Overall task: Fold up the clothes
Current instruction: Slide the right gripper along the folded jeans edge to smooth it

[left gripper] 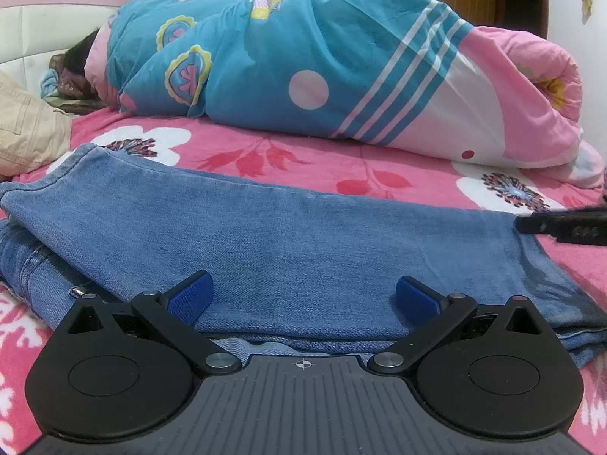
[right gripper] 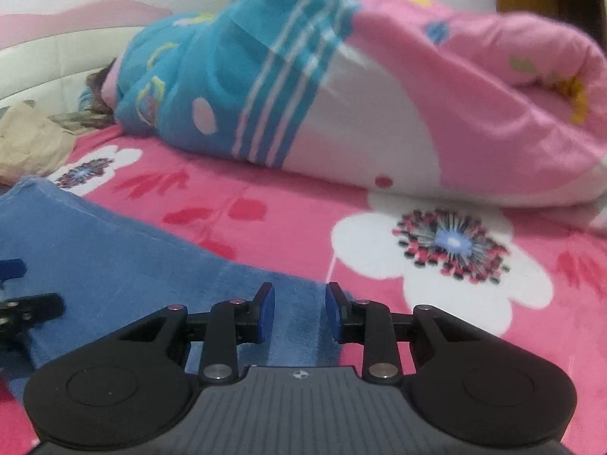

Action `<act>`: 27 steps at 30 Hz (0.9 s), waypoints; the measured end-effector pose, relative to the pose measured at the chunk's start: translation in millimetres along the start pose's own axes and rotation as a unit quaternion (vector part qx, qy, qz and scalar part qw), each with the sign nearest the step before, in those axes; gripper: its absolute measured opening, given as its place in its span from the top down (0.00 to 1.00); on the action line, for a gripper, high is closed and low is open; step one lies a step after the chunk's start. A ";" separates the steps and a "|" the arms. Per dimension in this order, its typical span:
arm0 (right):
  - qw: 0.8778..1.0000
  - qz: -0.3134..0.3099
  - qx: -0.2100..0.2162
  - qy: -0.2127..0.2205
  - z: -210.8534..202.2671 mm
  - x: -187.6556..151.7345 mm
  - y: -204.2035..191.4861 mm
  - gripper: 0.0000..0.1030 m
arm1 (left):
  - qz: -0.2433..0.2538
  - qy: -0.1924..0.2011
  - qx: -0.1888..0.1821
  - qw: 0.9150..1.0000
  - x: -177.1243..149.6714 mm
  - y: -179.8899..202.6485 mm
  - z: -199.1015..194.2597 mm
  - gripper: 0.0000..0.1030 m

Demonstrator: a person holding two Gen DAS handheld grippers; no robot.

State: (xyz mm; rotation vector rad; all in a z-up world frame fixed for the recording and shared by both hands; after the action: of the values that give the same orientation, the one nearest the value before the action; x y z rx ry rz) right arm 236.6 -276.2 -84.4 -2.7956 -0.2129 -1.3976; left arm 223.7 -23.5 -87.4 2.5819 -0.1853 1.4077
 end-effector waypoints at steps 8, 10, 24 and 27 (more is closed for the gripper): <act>1.000 -0.008 -0.004 -0.001 -1.1 6.9 0.6 0.69 | -0.003 0.001 -0.002 1.000 -1.0 -1.8 -0.6 0.00; 1.000 -0.003 -0.004 0.013 -4.3 19.7 3.9 0.69 | -0.004 0.001 -0.004 1.000 -1.1 -2.4 -0.4 0.00; 0.998 0.055 -0.003 0.013 19.5 26.7 21.8 0.60 | -0.004 0.001 -0.004 1.000 -1.5 -2.9 -0.5 0.00; 0.997 0.059 0.015 0.043 3.2 34.9 14.5 0.60 | -0.002 0.001 -0.003 1.000 -1.4 -2.1 0.0 0.00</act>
State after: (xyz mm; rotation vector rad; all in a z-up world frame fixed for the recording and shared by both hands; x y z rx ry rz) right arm 261.7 -286.3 -57.7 -2.6685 -0.0674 -1.4705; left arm 223.3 -21.4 -88.8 2.5749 -0.1822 1.4055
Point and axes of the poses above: each gripper's, at about its wrist camera, not at the fingertips, and z roughly the way its jaws point, y to its right, x to its top, the point moved 8 cm from there along z, roughly the way its jaws point, and after that the axes turned 2 degrees about -z, right-handed, at the moved point
